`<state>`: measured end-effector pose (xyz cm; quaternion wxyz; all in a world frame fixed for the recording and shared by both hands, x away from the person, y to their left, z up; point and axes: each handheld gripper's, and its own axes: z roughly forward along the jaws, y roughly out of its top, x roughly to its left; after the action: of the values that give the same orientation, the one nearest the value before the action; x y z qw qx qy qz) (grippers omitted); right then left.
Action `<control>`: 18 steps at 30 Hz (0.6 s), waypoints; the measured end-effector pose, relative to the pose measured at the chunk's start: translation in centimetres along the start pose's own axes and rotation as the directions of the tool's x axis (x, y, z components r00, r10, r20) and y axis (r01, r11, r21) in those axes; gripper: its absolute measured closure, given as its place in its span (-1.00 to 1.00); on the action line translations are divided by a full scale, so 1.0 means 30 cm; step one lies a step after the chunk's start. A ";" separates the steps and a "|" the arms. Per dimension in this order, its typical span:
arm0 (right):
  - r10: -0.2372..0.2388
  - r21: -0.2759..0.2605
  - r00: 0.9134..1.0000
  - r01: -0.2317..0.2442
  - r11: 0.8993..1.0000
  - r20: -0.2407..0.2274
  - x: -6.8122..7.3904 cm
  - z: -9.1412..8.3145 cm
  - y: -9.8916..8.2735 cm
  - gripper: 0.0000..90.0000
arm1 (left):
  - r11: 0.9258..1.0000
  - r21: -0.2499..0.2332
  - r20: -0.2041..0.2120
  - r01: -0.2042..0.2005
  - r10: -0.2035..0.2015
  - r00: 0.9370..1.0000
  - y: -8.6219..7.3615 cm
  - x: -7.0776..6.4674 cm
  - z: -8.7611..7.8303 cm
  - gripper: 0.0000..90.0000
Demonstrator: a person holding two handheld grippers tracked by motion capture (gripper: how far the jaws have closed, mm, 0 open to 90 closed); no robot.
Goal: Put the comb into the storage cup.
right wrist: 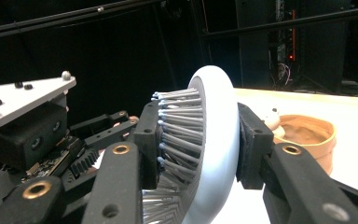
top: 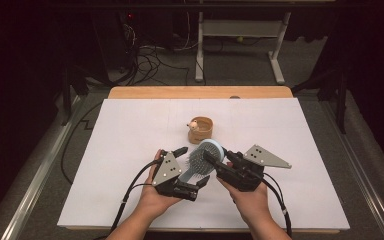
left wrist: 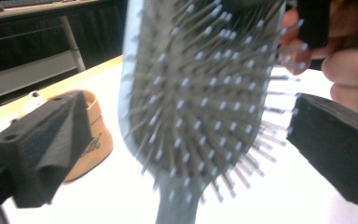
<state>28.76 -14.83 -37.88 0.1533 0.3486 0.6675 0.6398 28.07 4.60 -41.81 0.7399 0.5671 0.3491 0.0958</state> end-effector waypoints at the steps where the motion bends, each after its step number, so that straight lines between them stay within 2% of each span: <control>1: -0.002 -0.003 1.000 0.002 1.000 0.003 -0.001 -0.001 0.001 0.36 | 1.000 -0.003 0.001 0.005 -0.005 1.000 0.000 0.004 -0.006 -0.99; 7: -0.019 -0.013 0.999 0.019 1.000 0.026 -0.013 -0.011 0.008 0.36 | 1.000 -0.012 0.004 -0.005 0.005 1.000 -0.001 0.017 -0.033 -0.99; 18: -0.023 -0.024 0.998 0.024 0.999 0.054 -0.040 -0.029 0.014 0.36 | 0.999 -0.033 -0.022 0.007 -0.008 1.000 0.006 0.062 -0.060 -0.99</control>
<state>29.17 -16.30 -37.65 0.1831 0.3558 0.6594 0.6364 28.37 7.05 -42.62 0.7455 0.5525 0.3577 0.1047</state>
